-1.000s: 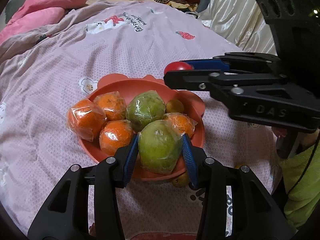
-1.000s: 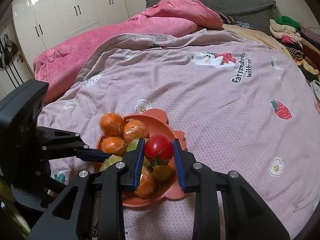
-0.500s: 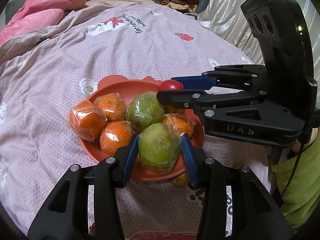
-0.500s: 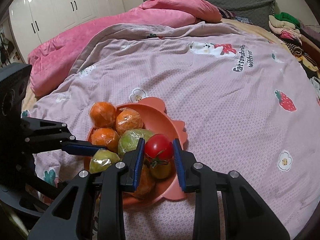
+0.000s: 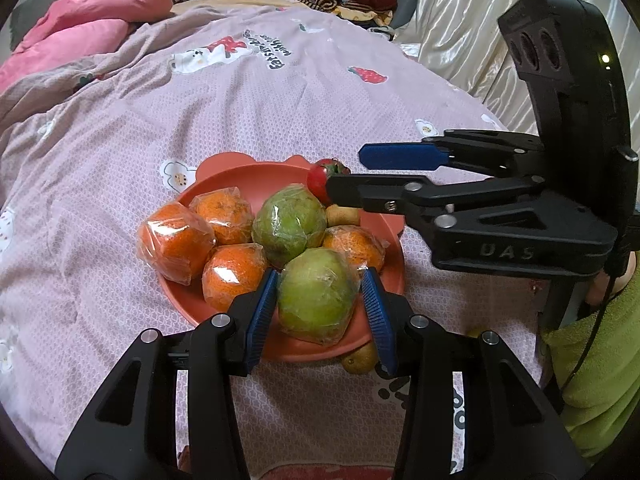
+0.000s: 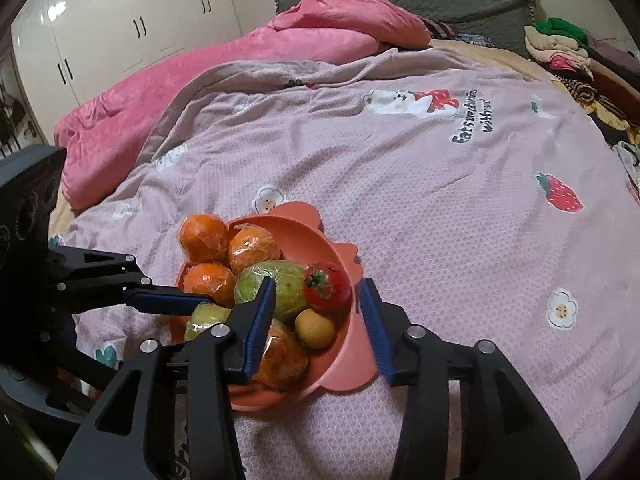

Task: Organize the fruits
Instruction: 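Lower the green fruit and tomato onto the plate and open both tools, then withdraw both open tools from the plate toward the loose yellow fruits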

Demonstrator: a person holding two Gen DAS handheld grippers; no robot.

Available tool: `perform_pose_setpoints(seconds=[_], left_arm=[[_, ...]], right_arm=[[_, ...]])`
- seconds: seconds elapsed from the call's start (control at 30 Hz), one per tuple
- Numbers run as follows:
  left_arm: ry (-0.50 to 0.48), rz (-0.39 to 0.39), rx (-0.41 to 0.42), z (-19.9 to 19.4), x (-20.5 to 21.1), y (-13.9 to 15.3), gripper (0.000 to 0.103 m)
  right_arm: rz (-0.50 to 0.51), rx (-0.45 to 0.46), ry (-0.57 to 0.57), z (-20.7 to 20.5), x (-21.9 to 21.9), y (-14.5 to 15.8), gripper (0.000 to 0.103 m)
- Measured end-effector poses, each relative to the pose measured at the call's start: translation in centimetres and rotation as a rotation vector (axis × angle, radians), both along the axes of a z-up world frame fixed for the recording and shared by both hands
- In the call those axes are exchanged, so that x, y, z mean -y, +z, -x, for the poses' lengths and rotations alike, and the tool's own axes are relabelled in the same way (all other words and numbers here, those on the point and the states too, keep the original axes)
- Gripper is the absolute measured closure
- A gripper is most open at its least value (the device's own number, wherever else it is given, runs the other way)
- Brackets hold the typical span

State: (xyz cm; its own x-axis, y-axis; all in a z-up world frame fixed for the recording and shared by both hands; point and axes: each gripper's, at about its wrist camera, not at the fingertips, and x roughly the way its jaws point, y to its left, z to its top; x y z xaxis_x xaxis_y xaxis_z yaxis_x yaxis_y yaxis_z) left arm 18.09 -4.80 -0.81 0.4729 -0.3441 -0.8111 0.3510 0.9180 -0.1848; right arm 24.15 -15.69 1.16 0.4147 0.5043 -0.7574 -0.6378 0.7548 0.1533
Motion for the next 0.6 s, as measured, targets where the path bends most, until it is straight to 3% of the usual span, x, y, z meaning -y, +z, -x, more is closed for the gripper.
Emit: perform_pose_setpoints(seconds=[0.6], left_arm=[[0.022,0.017,0.047,1.0,-0.7,1.7,0.055]], right_arm=[[-0.067,0.070,-0.083,3.0,3.1,3.0,0.033]])
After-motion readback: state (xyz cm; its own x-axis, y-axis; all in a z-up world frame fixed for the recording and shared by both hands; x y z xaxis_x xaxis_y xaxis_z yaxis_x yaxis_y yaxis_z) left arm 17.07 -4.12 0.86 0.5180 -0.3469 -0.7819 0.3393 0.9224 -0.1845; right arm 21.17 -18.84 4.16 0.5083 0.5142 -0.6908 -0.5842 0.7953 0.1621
